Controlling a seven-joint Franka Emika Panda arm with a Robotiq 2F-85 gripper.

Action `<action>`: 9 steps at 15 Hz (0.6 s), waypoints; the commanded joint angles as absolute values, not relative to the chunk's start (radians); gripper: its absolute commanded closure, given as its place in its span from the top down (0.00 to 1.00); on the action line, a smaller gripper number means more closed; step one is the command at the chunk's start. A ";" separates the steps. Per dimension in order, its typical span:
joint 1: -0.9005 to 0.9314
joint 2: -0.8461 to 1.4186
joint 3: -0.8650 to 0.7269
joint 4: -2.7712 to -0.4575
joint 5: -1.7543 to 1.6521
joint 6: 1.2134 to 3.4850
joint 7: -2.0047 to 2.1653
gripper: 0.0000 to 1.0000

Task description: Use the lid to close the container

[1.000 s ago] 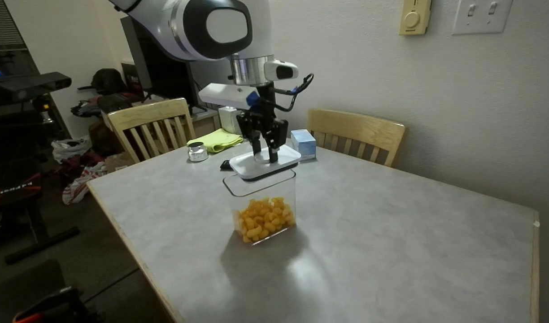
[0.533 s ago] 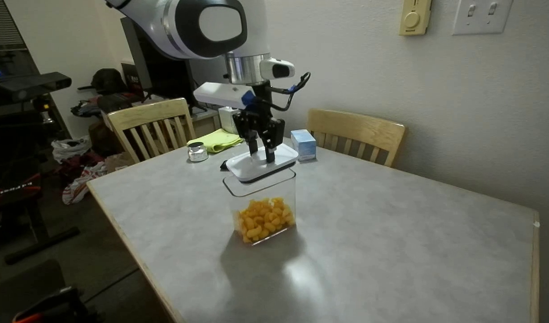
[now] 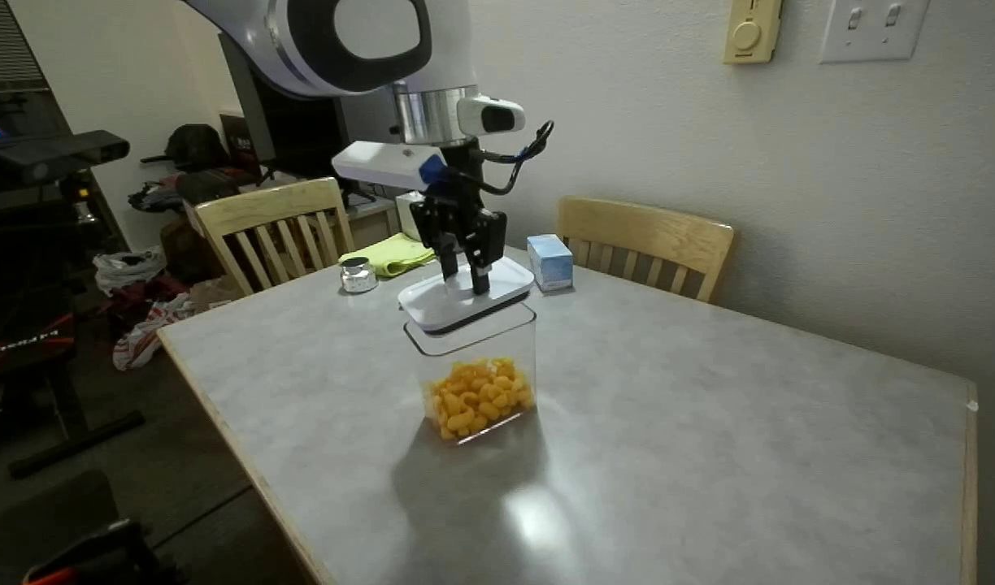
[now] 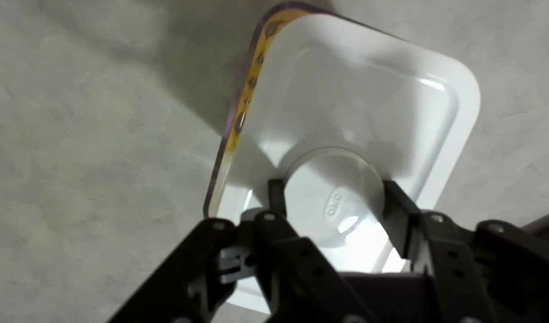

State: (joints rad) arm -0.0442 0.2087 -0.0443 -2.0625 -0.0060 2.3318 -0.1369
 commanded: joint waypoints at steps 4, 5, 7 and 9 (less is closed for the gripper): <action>-0.058 0.122 -0.049 -2.175 -0.009 2.360 -0.145 0.29; -0.059 0.118 -0.050 -2.184 -0.006 2.366 -0.150 0.29; -0.061 0.117 -0.051 -2.195 -0.001 2.370 -0.155 0.29; -0.063 0.121 -0.053 -2.202 0.002 2.381 -0.156 0.29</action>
